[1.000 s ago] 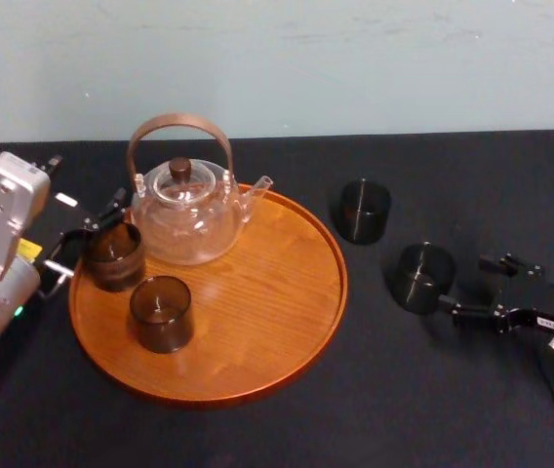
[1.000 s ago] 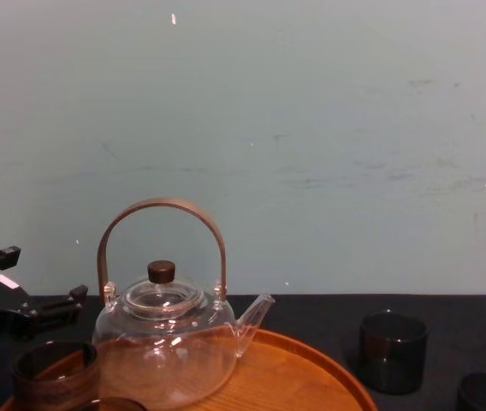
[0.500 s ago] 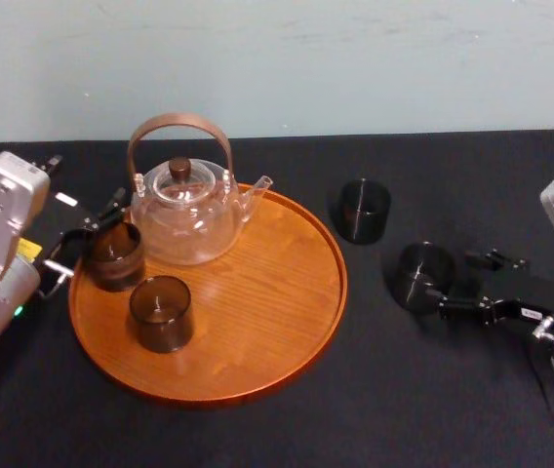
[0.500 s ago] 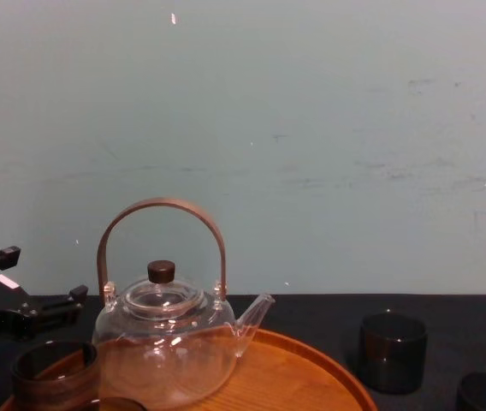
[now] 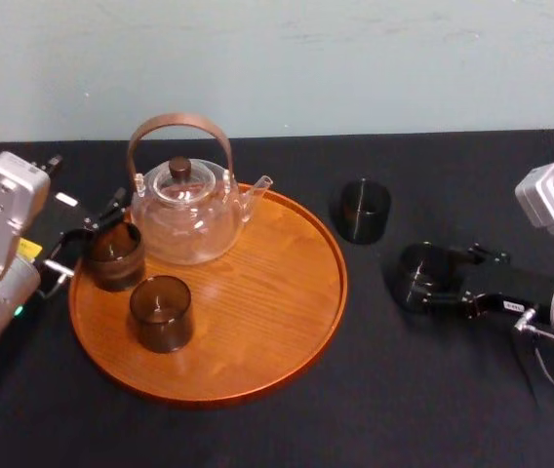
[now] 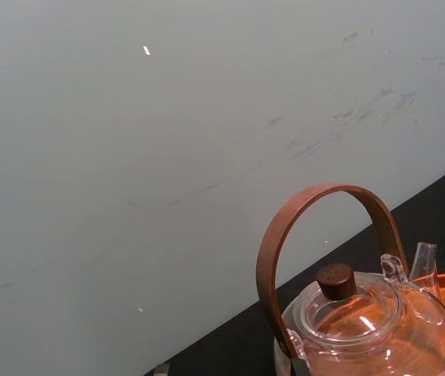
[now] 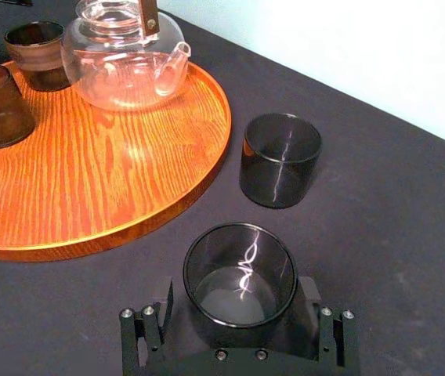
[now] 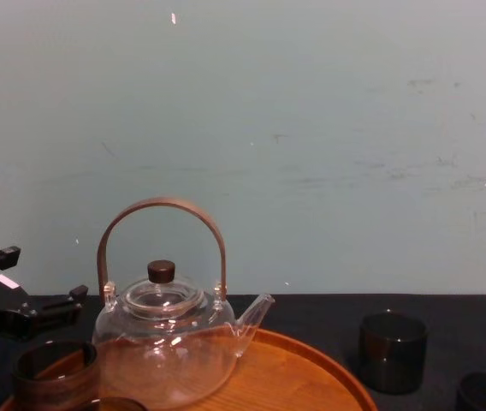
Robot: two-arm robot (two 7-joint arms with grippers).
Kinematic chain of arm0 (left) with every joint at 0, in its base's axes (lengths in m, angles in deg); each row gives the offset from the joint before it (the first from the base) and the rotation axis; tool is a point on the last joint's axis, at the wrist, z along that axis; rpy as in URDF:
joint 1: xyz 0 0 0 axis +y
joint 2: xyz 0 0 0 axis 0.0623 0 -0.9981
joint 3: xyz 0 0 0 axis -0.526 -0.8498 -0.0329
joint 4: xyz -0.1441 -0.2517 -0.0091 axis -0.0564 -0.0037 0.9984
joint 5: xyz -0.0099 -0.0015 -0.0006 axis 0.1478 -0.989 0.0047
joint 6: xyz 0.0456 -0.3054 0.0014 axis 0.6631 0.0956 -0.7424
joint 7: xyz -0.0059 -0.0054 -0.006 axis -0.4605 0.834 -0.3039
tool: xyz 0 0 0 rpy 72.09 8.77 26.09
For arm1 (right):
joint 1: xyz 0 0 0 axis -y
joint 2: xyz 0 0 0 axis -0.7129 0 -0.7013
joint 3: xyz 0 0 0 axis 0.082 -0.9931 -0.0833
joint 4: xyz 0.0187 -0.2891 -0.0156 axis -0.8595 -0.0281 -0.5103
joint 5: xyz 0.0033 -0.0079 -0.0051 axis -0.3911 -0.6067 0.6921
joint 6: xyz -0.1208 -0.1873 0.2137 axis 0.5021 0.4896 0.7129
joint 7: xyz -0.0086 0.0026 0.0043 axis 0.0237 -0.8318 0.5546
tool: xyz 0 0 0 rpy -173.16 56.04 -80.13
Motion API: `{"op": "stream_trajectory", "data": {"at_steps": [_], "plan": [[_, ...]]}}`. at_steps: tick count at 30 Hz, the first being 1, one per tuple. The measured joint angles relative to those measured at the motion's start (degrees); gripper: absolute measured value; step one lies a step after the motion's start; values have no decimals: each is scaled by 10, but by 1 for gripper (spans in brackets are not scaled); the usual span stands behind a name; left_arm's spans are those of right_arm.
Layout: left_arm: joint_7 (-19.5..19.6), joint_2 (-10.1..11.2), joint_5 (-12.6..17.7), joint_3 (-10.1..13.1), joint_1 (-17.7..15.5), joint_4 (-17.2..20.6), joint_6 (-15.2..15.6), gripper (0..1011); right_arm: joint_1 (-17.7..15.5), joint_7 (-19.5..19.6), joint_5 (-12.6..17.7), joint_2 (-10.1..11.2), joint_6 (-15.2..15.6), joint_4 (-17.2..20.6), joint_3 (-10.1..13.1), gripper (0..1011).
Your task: Pick up the glass from the table and place it on the tray.
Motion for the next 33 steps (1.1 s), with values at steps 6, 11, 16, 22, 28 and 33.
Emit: {"op": "stream_trajectory", "data": {"at_steps": [6, 11, 16, 22, 28, 33], "plan": [[0, 0, 0, 0, 0, 0, 0, 1001, 10, 6, -5, -7, 3, -5, -7, 1002], [0, 0, 0, 0, 0, 0, 0, 1001, 13, 10, -9, -9, 4, -6, -8, 1002], [0, 0, 0, 0, 0, 0, 0, 1001, 12, 10, -8, -9, 4, -6, -8, 1002], [0, 0, 0, 0, 0, 0, 0, 1001, 12, 9, -7, -8, 4, -6, -7, 948], [0, 0, 0, 0, 0, 0, 0, 1001, 11, 8, -7, -8, 4, -5, -7, 882], [0, 0, 0, 0, 0, 0, 0, 1001, 11, 8, -6, -8, 3, -5, -7, 882]]}}
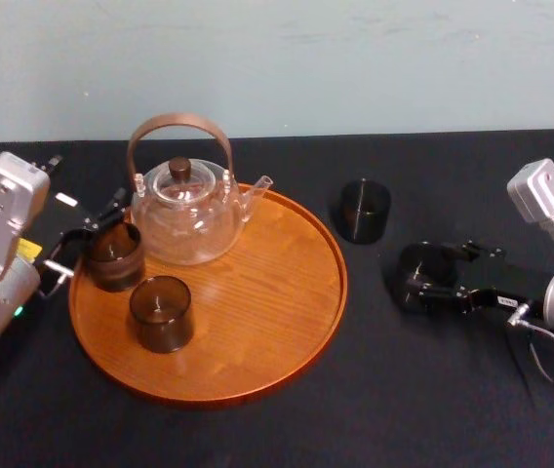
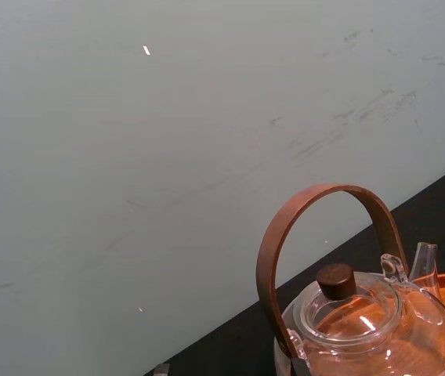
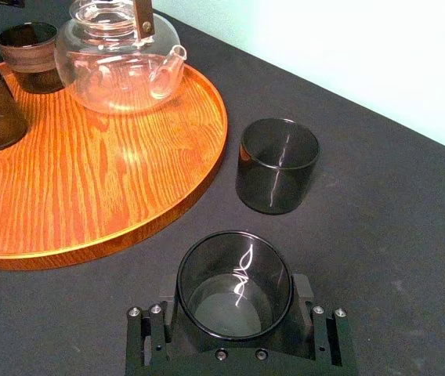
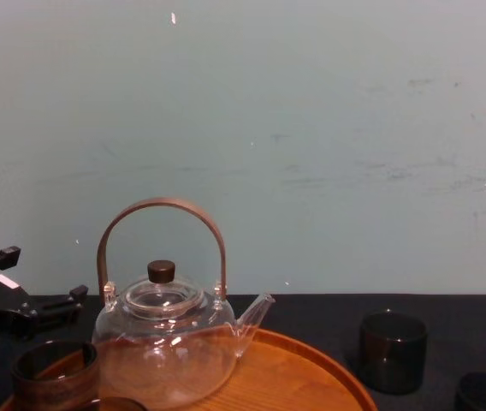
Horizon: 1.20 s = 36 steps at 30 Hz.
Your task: Pick up the glass from the table and place it on the tray.
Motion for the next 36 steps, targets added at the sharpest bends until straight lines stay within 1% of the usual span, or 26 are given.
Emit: {"op": "stream_trajectory", "data": {"at_steps": [10, 15, 18, 26, 30, 34, 36], "plan": [[0, 0, 0, 0, 0, 0, 0, 1001, 0, -1, 1, 0, 0, 0, 0, 882], [0, 0, 0, 0, 0, 0, 0, 1002, -2, -5, 9, 1, -3, 2, 5, 882], [0, 0, 0, 0, 0, 0, 0, 1001, -2, -8, 13, 4, -4, 6, 7, 882], [0, 0, 0, 0, 0, 0, 0, 1001, 5, -25, 25, 18, -13, 29, 10, 882], [0, 0, 0, 0, 0, 0, 0, 1001, 15, -34, 25, 22, -19, 37, 5, 882], [0, 0, 0, 0, 0, 0, 0, 1001, 28, -44, 24, 21, -25, 40, -6, 882], [0, 0, 0, 0, 0, 0, 0, 1001, 38, -52, 23, 18, -29, 41, -15, 882]]}}
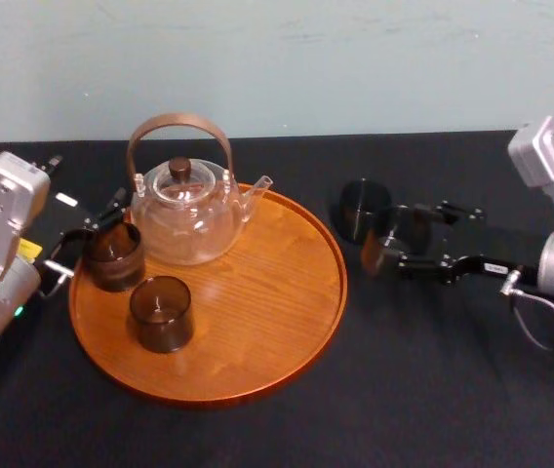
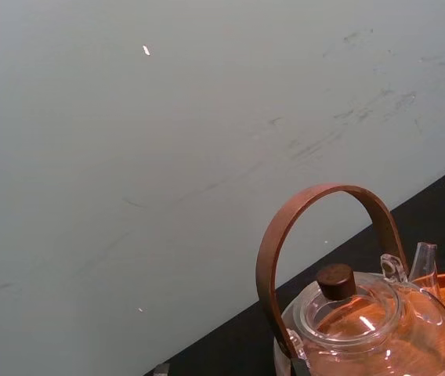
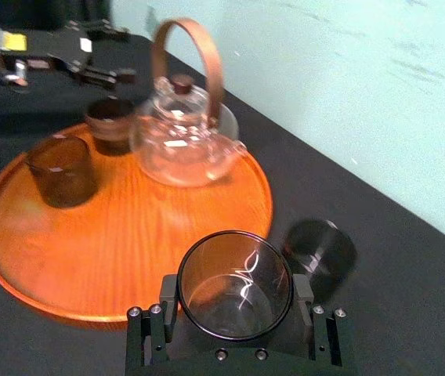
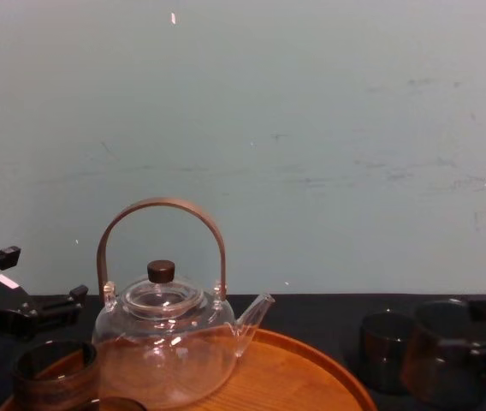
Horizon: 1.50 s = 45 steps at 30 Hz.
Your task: Pick up the glass from the table and place it on the tray.
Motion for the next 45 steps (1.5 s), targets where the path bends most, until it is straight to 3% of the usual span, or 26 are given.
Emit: {"op": "stream_trajectory", "data": {"at_steps": [23, 36, 45], "plan": [[0, 0, 0, 0, 0, 0, 0, 1001, 89, -55, -21, -66, -33, -35, -108, 882], [0, 0, 0, 0, 0, 0, 0, 1001, 99, -69, -35, -87, -44, -59, -151, 882], [0, 0, 0, 0, 0, 0, 0, 1001, 100, -70, -44, -98, -49, -78, -168, 882]]}}
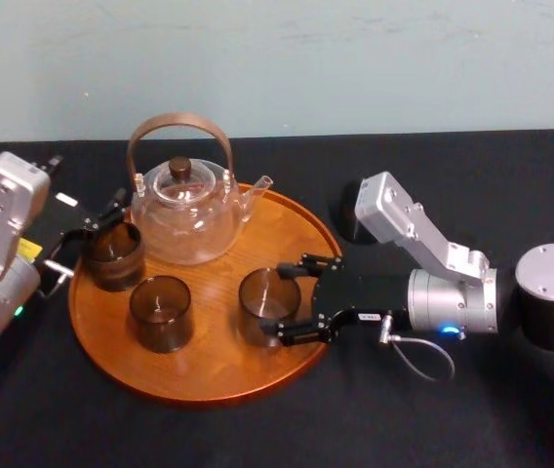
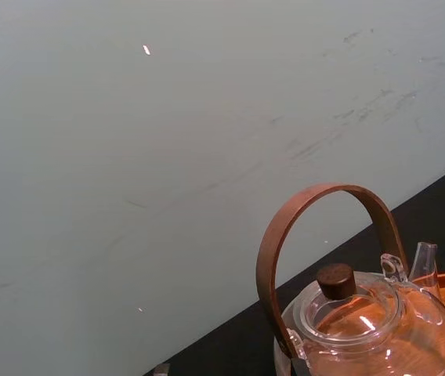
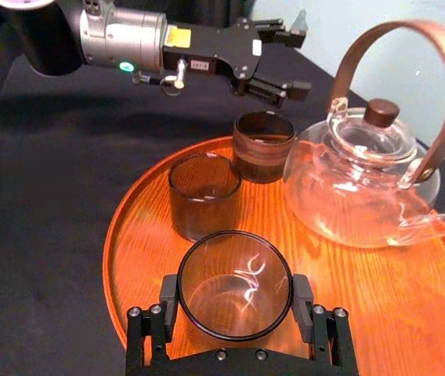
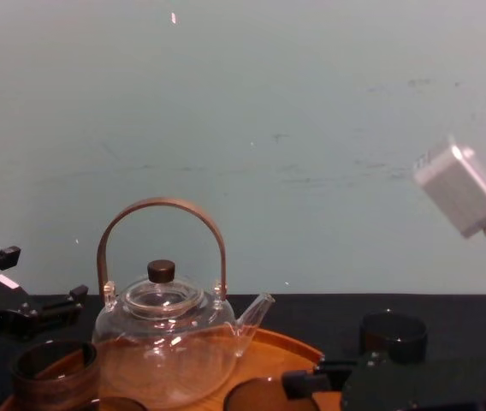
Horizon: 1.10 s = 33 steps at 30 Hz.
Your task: Pick up the glass from the table and place it on the tray.
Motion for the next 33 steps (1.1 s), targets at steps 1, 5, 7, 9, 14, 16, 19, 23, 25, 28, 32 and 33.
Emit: {"op": "stream_trajectory", "data": {"at_steps": [1, 5, 7, 9, 14, 16, 19, 23, 25, 28, 32, 33], "plan": [[0, 0, 0, 0, 0, 0, 0, 1001, 0, 0, 0, 0, 0, 0, 0, 882], [0, 0, 0, 0, 0, 0, 0, 1001, 2, 0, -6, -7, -4, -12, -6, 882], [0, 0, 0, 0, 0, 0, 0, 1001, 3, 1, -8, -10, -5, -16, -7, 882], [0, 0, 0, 0, 0, 0, 0, 1001, 3, 1, -10, -13, -6, -20, -9, 882], [0, 0, 0, 0, 0, 0, 0, 1001, 3, 1, -13, -18, -6, -27, -12, 882], [0, 0, 0, 0, 0, 0, 0, 1001, 3, 2, -15, -19, -6, -30, -12, 882], [0, 0, 0, 0, 0, 0, 0, 1001, 2, 3, -17, -20, -6, -32, -13, 882], [0, 0, 0, 0, 0, 0, 0, 1001, 0, 9, -21, -22, -6, -33, -13, 882], [0, 0, 0, 0, 0, 0, 0, 1001, 0, 9, -21, -22, -6, -33, -13, 882], [0, 0, 0, 0, 0, 0, 0, 1001, 0, 9, -21, -22, -6, -33, -13, 882], [0, 0, 0, 0, 0, 0, 0, 1001, 0, 9, -21, -21, -5, -33, -13, 882], [0, 0, 0, 0, 0, 0, 0, 1001, 0, 9, -21, -21, -5, -33, -12, 882]]}}
